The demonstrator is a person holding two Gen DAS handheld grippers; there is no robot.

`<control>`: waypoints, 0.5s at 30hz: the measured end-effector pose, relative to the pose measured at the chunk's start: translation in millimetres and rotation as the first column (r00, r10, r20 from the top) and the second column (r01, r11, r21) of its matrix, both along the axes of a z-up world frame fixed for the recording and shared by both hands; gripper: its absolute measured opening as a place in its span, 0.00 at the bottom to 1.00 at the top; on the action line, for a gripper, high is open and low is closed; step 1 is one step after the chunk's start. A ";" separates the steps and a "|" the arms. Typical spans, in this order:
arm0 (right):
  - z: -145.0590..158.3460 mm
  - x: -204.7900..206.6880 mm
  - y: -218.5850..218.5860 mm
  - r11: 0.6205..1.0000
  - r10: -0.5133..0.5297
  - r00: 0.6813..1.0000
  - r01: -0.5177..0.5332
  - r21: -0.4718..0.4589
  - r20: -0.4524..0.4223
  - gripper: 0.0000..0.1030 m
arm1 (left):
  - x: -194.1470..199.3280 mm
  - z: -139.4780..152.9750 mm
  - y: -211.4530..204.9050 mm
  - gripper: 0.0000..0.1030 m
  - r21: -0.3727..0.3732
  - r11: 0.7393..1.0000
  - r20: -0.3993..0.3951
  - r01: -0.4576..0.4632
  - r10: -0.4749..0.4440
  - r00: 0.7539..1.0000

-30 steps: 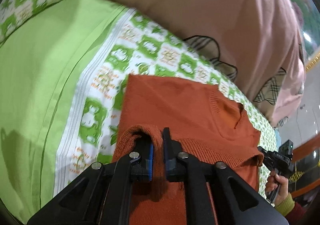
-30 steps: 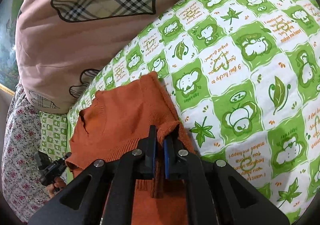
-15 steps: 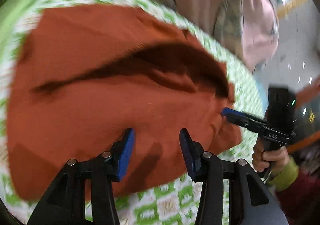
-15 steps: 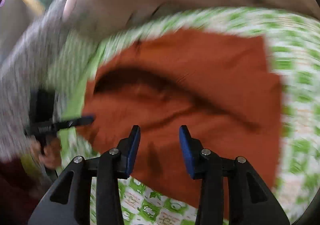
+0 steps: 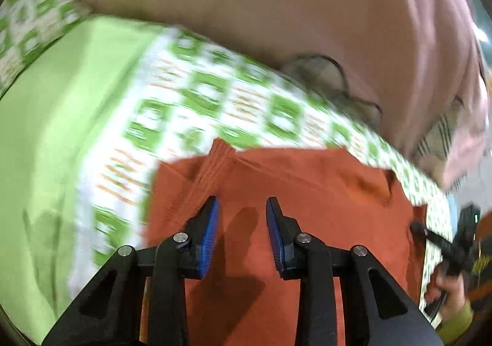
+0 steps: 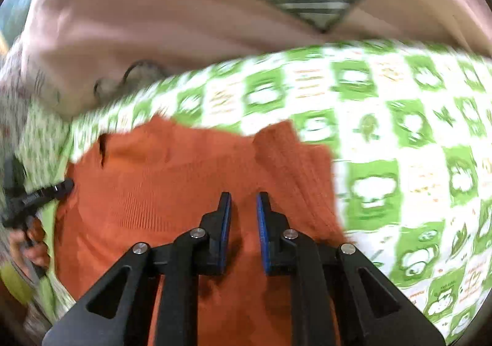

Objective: Fold small clothes

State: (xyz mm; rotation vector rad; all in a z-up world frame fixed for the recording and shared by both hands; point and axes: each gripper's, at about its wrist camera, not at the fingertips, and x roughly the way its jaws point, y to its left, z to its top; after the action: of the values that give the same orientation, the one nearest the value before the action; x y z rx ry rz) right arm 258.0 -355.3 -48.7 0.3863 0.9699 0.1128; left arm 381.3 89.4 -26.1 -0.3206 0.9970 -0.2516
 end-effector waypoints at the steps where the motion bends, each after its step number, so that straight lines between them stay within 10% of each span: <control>1: 0.3 -2.9 -2.9 1.000 -0.008 1.000 0.008 0.007 0.003 0.16 | -0.2 -0.5 3.4 0.25 0.000 1.000 -0.002 -0.008 0.008 1.000; 15: -6.3 -101.9 -13.1 0.988 -0.147 0.988 0.149 0.047 -0.047 0.19 | -128.6 -14.4 29.2 0.26 0.022 0.997 -0.049 -0.075 0.076 0.996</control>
State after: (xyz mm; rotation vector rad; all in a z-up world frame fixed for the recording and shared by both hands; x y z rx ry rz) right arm 156.1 -368.4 -55.0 0.5073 0.9792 -0.0066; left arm 252.6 118.6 -40.5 -0.3474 1.0340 -0.1656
